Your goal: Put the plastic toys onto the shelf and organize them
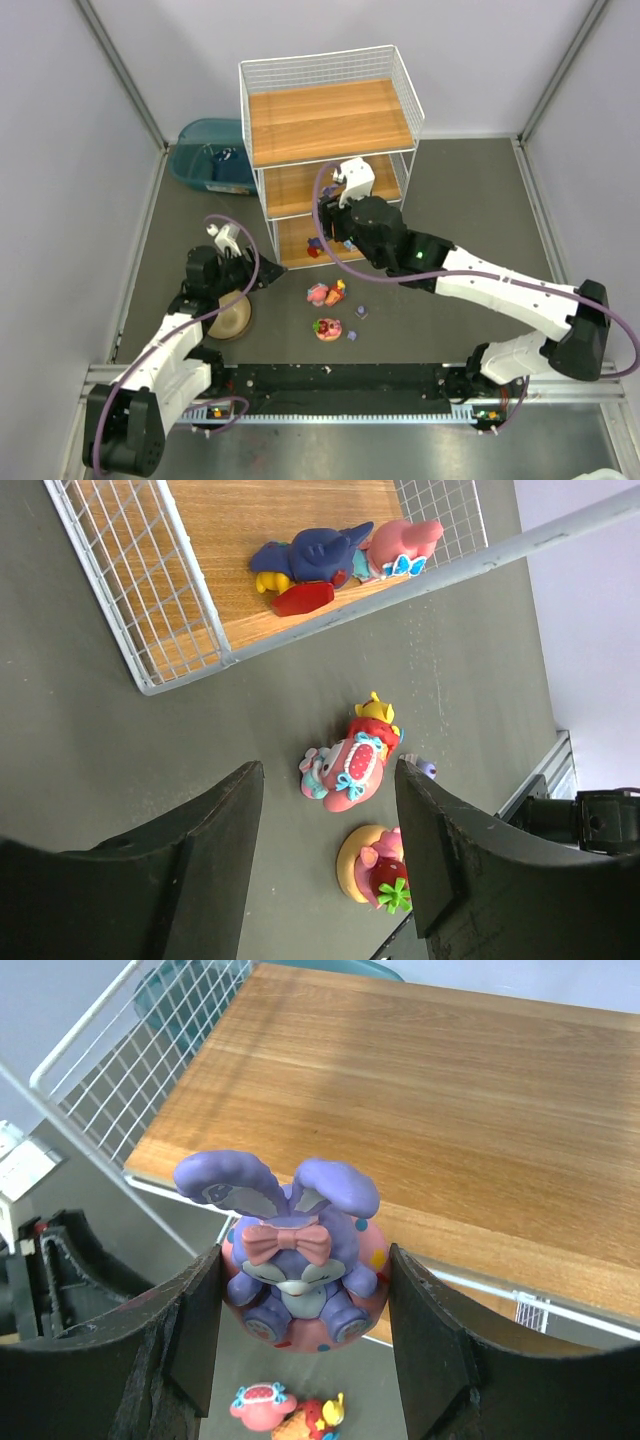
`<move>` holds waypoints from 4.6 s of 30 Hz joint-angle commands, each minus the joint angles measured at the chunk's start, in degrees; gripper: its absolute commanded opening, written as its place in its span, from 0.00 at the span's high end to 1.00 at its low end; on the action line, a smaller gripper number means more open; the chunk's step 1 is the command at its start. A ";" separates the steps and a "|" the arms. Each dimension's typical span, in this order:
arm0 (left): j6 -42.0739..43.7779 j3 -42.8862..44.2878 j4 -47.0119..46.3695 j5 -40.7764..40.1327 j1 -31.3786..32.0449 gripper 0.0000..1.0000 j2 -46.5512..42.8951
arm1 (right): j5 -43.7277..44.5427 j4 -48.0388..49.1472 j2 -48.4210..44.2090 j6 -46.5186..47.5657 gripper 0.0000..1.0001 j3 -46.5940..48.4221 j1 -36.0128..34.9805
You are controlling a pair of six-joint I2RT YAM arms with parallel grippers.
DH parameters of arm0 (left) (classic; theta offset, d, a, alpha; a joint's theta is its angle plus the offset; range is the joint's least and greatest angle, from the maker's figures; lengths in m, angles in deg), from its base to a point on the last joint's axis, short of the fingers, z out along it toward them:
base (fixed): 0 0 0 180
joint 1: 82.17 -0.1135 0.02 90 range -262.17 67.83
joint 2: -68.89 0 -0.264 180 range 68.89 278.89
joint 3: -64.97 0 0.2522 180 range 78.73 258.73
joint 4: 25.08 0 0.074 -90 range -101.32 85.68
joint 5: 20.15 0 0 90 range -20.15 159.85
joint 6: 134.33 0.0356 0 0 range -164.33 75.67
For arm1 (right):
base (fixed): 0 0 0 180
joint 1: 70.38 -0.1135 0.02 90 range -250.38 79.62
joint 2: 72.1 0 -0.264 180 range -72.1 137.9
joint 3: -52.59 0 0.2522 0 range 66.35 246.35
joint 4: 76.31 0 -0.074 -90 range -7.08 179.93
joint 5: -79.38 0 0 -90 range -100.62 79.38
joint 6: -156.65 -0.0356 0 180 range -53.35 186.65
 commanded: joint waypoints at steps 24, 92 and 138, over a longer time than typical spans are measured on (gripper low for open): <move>0.90 2.46 -5.83 5.20 0.01 0.32 6.29 | 4.85 18.38 5.71 6.56 1.00 -1.85 4.67; 0.90 2.19 -4.95 4.23 0.01 0.26 6.03 | 4.24 22.87 8.09 4.54 0.22 -7.13 6.61; 1.25 2.81 -4.59 4.49 0.01 0.25 6.47 | -3.94 56.60 4.21 3.75 1.00 -16.97 10.39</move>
